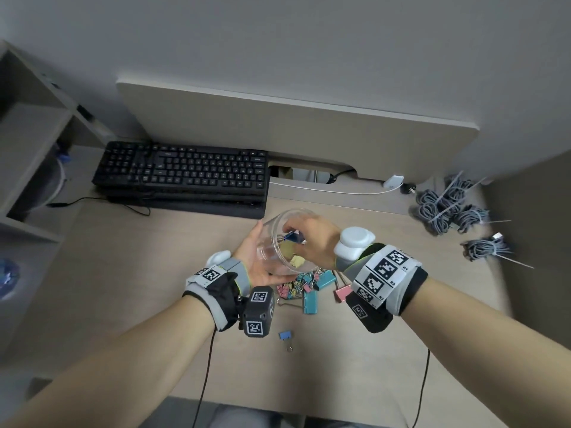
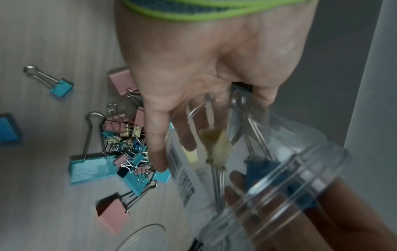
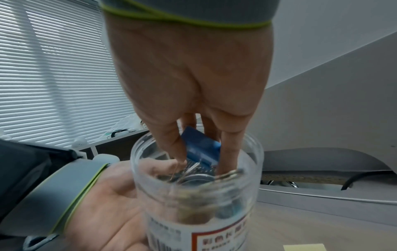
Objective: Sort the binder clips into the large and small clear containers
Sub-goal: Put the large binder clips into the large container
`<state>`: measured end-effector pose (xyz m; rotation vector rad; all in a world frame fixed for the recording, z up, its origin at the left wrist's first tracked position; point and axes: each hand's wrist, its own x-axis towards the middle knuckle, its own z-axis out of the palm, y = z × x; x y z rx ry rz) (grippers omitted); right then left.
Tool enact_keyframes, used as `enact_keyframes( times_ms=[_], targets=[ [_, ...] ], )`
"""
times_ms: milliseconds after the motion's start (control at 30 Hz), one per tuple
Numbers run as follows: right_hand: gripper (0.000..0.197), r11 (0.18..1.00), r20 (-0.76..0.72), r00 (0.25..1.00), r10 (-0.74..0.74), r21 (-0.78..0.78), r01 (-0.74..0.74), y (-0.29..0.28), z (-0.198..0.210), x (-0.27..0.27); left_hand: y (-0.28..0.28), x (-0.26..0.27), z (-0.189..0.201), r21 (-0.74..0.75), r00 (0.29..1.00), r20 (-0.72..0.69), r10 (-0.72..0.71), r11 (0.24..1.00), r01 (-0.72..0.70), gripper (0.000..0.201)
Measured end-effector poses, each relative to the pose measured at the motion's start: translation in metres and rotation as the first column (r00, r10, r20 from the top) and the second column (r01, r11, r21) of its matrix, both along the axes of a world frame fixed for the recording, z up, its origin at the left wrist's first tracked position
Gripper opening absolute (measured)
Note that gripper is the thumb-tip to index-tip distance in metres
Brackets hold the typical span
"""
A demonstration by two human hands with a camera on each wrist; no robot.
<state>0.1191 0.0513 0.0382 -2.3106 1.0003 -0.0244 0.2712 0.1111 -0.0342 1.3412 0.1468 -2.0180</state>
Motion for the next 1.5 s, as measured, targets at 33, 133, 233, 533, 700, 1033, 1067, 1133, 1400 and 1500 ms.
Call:
enact_keyframes(
  times_ms=[33,133,233,533,700,1033,1067,1133,1400,1500],
  targets=[
    [0.022,1.000,-0.011,1.000,-0.014,0.013,0.014,0.000,0.003,0.000,0.001,0.003,0.000,0.003,1.000,-0.002,0.001,1.000,-0.001,0.079],
    [0.020,0.999,-0.048,0.998,-0.036,0.014,0.037,-0.001,0.008,-0.004,0.002,0.008,-0.001,0.013,1.000,0.001,0.007,1.000,-0.007,0.077],
    [0.015,0.997,-0.027,0.997,-0.078,0.000,0.078,-0.002,0.011,-0.007,0.001,0.014,-0.005,0.019,1.000,-0.018,-0.002,1.000,0.002,0.081],
    [0.027,0.980,-0.037,0.982,-0.185,0.065,0.187,-0.004,0.015,-0.006,-0.002,0.015,-0.005,-0.003,1.000,-0.011,0.019,1.000,-0.019,0.078],
    [0.036,0.997,-0.076,0.995,-0.061,0.049,0.065,0.002,0.014,0.004,-0.003,0.007,0.002,-0.010,1.000,-0.010,0.013,1.000,-0.014,0.078],
    [0.020,0.974,-0.264,0.938,-0.224,-0.041,0.221,-0.011,0.015,-0.021,-0.004,0.016,-0.003,0.013,0.999,-0.009,0.045,0.999,-0.044,0.080],
    [0.018,0.973,-0.272,0.935,-0.227,-0.021,0.231,-0.010,0.013,-0.021,-0.004,0.016,-0.002,0.016,0.999,-0.009,0.046,0.999,-0.046,0.081],
    [0.011,0.973,-0.266,0.937,-0.226,-0.014,0.231,-0.009,0.010,-0.020,-0.004,0.017,-0.001,0.013,0.999,-0.021,0.045,0.999,-0.045,0.083],
    [0.009,0.993,-0.064,0.991,-0.116,0.026,0.118,-0.002,0.024,0.005,-0.003,0.005,0.010,-0.010,1.000,0.011,0.018,1.000,-0.018,0.079],
    [0.016,0.995,0.023,0.997,-0.068,0.077,0.066,-0.001,0.025,0.007,-0.005,0.002,0.015,-0.005,1.000,-0.008,0.009,1.000,-0.009,0.078]
  ],
)
